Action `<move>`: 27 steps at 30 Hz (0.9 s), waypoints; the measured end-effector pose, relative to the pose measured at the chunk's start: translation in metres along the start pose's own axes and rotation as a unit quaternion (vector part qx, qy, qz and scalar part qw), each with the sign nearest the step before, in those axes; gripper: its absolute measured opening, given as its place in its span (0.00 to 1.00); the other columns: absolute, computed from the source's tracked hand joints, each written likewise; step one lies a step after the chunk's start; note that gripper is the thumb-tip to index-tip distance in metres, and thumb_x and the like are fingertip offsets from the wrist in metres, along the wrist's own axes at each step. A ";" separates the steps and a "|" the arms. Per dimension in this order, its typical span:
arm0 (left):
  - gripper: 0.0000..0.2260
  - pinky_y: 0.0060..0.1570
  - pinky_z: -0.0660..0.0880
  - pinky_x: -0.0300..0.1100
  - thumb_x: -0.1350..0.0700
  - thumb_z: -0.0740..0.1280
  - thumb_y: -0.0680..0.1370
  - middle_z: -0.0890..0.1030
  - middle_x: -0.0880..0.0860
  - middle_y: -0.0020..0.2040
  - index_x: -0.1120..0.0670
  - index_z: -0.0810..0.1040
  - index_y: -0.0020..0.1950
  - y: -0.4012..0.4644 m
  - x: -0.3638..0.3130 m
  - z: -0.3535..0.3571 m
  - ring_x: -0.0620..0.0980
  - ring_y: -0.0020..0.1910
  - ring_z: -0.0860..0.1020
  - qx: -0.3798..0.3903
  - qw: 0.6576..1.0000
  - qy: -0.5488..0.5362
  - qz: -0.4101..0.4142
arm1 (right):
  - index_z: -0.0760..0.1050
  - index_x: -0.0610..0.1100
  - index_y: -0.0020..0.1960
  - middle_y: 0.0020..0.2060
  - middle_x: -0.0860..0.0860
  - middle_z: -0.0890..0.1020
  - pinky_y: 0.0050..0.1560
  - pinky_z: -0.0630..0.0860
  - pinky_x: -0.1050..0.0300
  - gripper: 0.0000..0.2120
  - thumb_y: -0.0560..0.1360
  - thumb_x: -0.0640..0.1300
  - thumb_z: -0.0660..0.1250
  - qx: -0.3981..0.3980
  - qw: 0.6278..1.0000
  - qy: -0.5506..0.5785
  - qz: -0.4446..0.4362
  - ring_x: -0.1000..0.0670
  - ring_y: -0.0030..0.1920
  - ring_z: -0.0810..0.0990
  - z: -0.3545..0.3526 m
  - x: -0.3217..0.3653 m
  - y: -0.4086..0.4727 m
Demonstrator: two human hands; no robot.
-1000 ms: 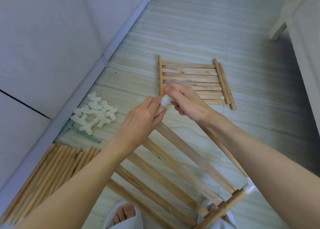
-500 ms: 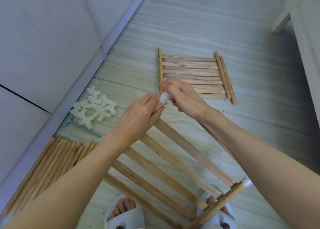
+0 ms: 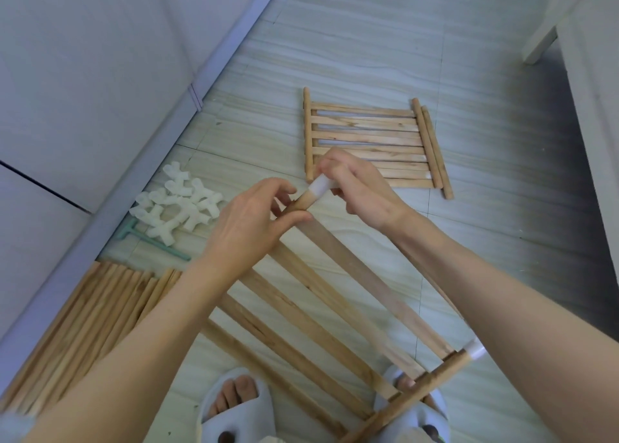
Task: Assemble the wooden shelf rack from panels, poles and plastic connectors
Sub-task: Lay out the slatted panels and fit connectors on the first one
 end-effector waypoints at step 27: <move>0.12 0.39 0.69 0.38 0.45 0.52 0.78 0.75 0.50 0.40 0.52 0.67 0.48 -0.004 0.015 -0.009 0.46 0.38 0.73 0.000 0.979 -0.201 -0.022 | 0.60 0.51 0.32 0.25 0.49 0.65 0.24 0.64 0.60 0.21 0.83 0.50 0.44 0.081 0.988 -0.131 -0.021 0.50 0.23 0.64 0.019 0.081 0.017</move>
Point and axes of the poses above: each hand's wrist, its own y-axis towards the middle knuckle, its own z-axis out of the palm, x = y × z, the point moved 10 cm from there along y, towards the middle knuckle
